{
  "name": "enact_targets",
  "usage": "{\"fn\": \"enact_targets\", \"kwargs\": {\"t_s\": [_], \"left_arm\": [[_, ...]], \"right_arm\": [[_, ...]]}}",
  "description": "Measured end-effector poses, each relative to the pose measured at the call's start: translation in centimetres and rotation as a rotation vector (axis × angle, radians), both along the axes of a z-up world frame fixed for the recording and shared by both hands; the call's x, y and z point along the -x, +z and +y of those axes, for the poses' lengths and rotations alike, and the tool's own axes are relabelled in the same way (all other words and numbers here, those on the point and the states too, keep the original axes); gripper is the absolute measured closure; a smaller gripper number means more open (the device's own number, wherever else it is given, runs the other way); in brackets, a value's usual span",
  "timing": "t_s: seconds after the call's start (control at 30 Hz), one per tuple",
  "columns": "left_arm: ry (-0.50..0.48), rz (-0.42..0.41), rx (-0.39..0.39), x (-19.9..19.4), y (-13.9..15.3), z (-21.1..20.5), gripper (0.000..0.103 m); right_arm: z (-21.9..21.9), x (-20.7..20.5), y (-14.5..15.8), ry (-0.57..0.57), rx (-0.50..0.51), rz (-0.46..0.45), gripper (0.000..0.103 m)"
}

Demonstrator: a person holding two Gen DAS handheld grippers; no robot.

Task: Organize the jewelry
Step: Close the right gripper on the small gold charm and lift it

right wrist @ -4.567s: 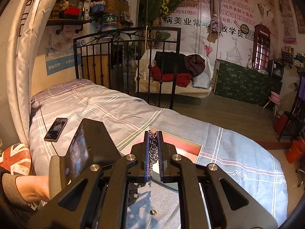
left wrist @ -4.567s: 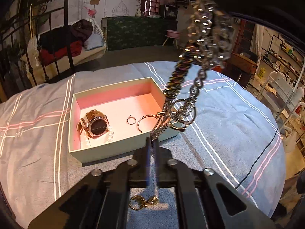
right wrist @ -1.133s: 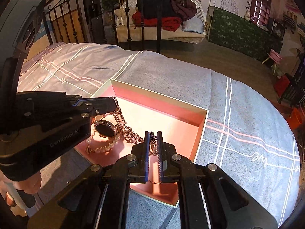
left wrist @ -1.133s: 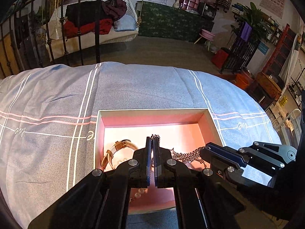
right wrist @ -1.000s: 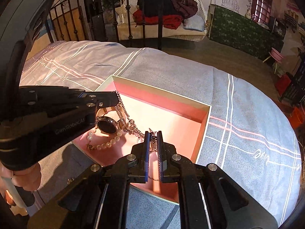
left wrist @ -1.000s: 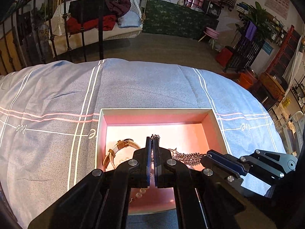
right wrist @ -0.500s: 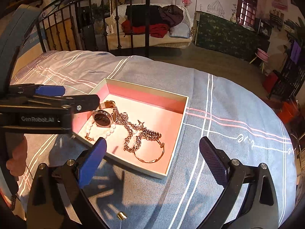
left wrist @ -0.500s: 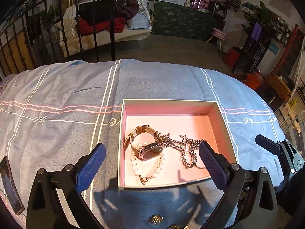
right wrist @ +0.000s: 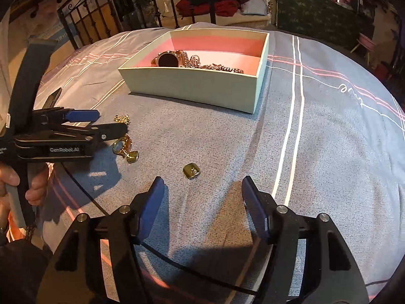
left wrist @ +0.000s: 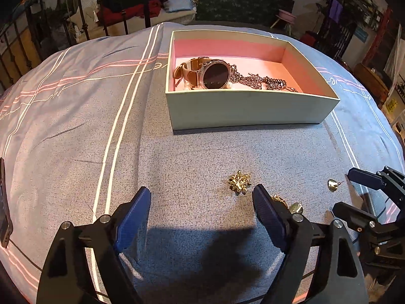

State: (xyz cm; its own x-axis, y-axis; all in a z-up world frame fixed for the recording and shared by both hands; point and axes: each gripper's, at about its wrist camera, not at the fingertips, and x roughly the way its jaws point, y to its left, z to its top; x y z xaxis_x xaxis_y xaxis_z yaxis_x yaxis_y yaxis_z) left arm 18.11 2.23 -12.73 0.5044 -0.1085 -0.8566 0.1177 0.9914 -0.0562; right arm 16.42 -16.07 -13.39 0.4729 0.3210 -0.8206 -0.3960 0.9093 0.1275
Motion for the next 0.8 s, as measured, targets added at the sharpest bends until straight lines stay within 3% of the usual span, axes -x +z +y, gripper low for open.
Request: {"fn": "enact_targets", "kwargs": {"t_s": [0.17, 0.23, 0.37, 0.6, 0.8], "left_arm": [[-0.066, -0.050, -0.056, 0.0, 0.4, -1.5, 0.038], [-0.094, -0.069, -0.067, 0.1, 0.4, -2.1, 0.050], [-0.135, -0.101, -0.066, 0.6, 0.6, -3.0, 0.086], [-0.124, -0.097, 0.032, 0.8, 0.7, -1.9, 0.085], [-0.105, -0.095, 0.039, 1.1, 0.8, -1.9, 0.085]], "right_arm": [[1.3, -0.4, -0.5, 0.023, 0.039, -0.004, 0.045], [1.3, -0.5, -0.5, 0.025, 0.033, -0.006, 0.051], [1.3, -0.5, -0.4, 0.030, 0.033, -0.010, 0.061], [2.3, 0.2, -0.4, 0.081, 0.052, -0.025, 0.087], [2.3, 0.3, -0.3, 0.079, 0.040, -0.024, 0.089]]}}
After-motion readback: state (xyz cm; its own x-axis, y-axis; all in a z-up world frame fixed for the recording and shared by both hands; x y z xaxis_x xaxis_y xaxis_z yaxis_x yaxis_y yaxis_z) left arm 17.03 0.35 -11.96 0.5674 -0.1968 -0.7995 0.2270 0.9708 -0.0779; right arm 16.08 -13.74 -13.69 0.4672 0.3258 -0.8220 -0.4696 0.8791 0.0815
